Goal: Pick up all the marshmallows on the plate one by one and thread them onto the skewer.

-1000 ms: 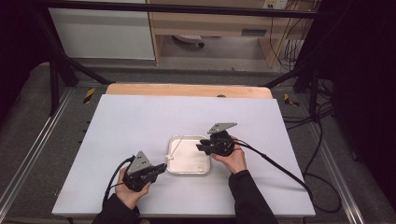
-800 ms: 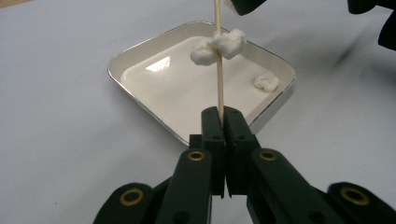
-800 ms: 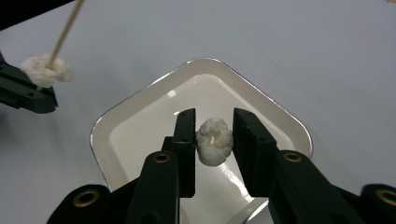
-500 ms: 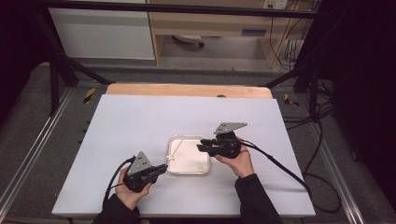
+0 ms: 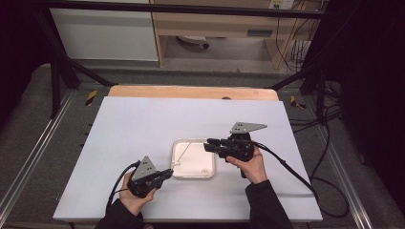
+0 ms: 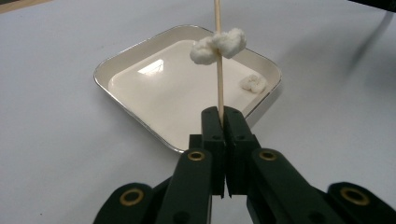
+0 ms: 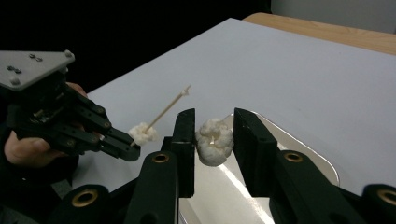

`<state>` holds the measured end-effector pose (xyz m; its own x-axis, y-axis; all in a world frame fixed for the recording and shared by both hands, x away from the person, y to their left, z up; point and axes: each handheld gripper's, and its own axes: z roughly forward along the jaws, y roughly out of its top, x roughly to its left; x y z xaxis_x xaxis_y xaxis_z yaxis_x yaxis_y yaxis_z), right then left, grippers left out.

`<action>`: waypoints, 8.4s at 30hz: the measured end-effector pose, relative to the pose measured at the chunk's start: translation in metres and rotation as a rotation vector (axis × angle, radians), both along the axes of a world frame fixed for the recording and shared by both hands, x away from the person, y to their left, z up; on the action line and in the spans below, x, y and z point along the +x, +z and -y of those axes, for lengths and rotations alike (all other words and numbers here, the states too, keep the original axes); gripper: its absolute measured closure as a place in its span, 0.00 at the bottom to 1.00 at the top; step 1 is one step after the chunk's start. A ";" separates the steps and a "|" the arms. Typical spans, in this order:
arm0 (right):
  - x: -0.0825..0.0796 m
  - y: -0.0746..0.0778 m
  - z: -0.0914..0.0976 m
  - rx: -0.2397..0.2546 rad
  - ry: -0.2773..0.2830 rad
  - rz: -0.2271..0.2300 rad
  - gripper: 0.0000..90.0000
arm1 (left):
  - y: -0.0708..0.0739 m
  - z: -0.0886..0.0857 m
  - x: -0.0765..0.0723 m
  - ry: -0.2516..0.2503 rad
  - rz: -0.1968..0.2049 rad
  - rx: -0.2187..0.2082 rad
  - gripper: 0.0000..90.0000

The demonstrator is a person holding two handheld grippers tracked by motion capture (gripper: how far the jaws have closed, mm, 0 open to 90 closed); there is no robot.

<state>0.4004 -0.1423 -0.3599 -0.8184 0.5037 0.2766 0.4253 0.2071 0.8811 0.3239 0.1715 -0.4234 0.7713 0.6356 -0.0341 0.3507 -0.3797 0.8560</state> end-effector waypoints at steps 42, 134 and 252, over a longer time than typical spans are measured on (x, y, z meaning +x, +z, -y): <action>0.012 -0.005 -0.020 0.137 0.088 -0.114 0.78 | 0.001 0.008 -0.005 -0.069 0.025 -0.003 0.98; -0.014 -0.038 -0.047 0.151 0.146 -0.099 0.88 | 0.003 0.013 -0.007 -0.077 0.042 -0.011 0.99; 0.001 0.006 0.000 0.198 -0.016 -0.046 0.80 | -0.003 0.007 -0.001 -0.057 -0.016 -0.007 0.98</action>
